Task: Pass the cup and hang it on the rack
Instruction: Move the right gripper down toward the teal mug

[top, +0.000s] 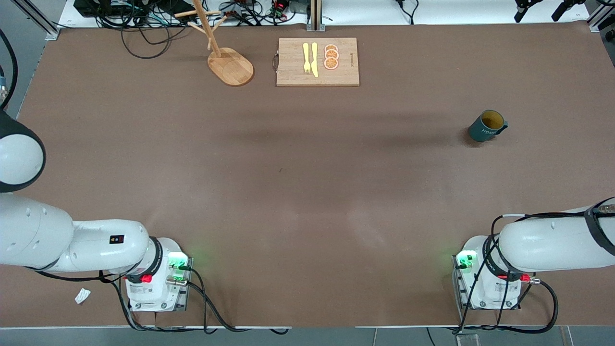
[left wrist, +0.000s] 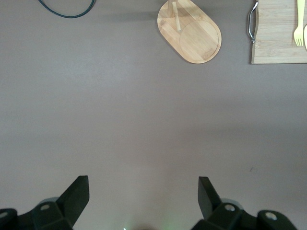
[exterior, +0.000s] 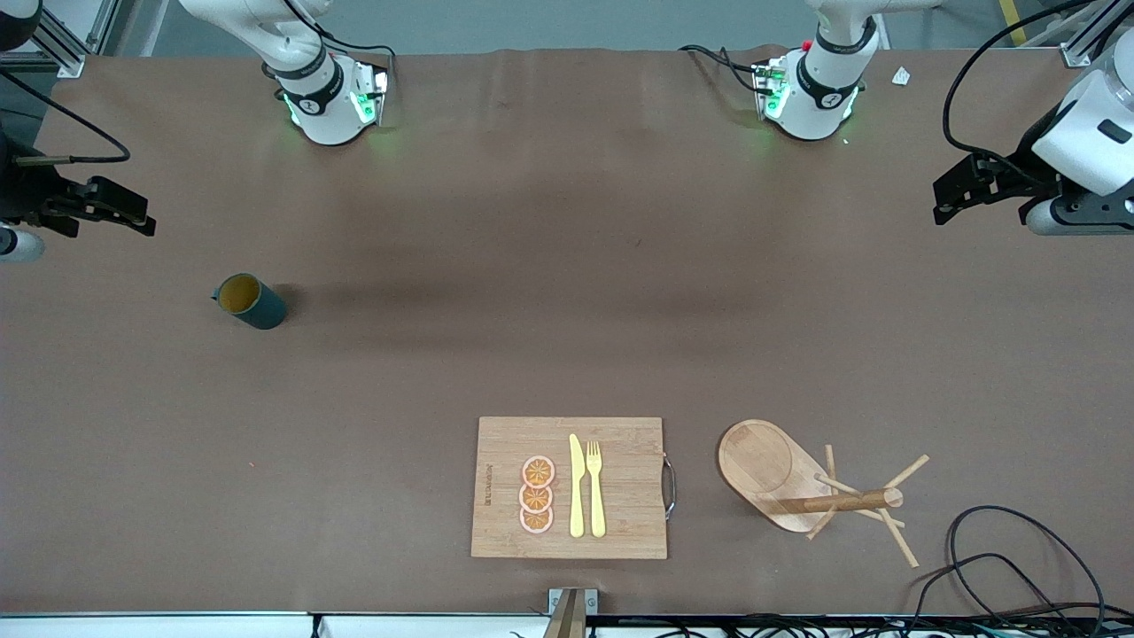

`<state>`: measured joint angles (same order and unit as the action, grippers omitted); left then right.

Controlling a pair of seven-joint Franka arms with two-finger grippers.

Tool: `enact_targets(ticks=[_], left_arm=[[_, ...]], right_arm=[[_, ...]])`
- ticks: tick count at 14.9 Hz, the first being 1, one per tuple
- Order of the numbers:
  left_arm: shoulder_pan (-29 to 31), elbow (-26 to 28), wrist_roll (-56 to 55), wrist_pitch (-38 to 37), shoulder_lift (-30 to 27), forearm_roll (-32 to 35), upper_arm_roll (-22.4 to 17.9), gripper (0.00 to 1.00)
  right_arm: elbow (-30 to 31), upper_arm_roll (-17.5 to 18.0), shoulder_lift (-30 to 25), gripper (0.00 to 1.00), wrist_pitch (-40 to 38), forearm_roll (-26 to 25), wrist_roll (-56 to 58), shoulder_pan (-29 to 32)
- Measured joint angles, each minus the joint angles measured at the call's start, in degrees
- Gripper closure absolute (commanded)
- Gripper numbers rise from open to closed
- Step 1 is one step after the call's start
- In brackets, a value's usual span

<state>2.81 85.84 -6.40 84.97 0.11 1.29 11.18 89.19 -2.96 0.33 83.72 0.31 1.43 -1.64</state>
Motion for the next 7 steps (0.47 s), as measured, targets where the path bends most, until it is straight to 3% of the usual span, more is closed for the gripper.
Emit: enact_targets(ticks=[7], left_arm=[[0.2, -0.09, 0.0, 0.0, 0.0, 0.0, -0.01, 0.0]], right_arm=[[0.29, 0.0, 0.03, 0.0, -0.33, 0.0, -0.02, 0.02]])
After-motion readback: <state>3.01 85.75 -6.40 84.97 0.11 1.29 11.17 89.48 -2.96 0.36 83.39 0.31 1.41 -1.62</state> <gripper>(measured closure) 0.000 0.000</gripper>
